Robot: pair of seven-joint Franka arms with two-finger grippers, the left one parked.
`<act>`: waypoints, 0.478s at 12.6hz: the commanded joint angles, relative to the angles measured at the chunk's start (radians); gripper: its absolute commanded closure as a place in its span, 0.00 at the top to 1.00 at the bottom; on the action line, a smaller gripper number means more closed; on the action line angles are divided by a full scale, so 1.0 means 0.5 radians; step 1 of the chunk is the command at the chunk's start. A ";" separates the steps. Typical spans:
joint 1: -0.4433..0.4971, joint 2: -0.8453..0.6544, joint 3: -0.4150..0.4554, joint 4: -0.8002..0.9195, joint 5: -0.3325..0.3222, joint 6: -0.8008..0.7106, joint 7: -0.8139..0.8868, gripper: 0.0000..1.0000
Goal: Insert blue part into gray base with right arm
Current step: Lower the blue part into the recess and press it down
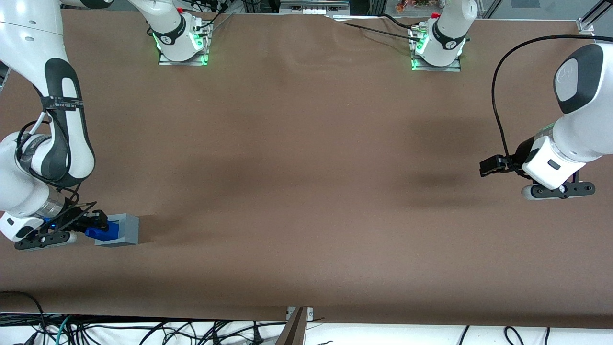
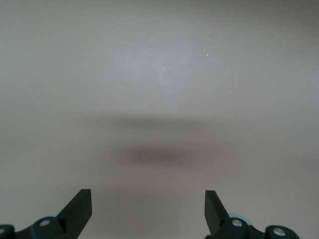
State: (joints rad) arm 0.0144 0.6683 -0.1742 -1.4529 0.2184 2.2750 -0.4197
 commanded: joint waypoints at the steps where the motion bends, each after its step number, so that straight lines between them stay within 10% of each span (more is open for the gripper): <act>1: -0.032 0.167 0.032 0.028 0.033 0.009 -0.059 0.41; 6: -0.032 0.203 0.032 0.025 0.033 0.018 -0.063 0.41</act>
State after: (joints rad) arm 0.0142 0.6695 -0.1742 -1.4514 0.2185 2.2729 -0.4199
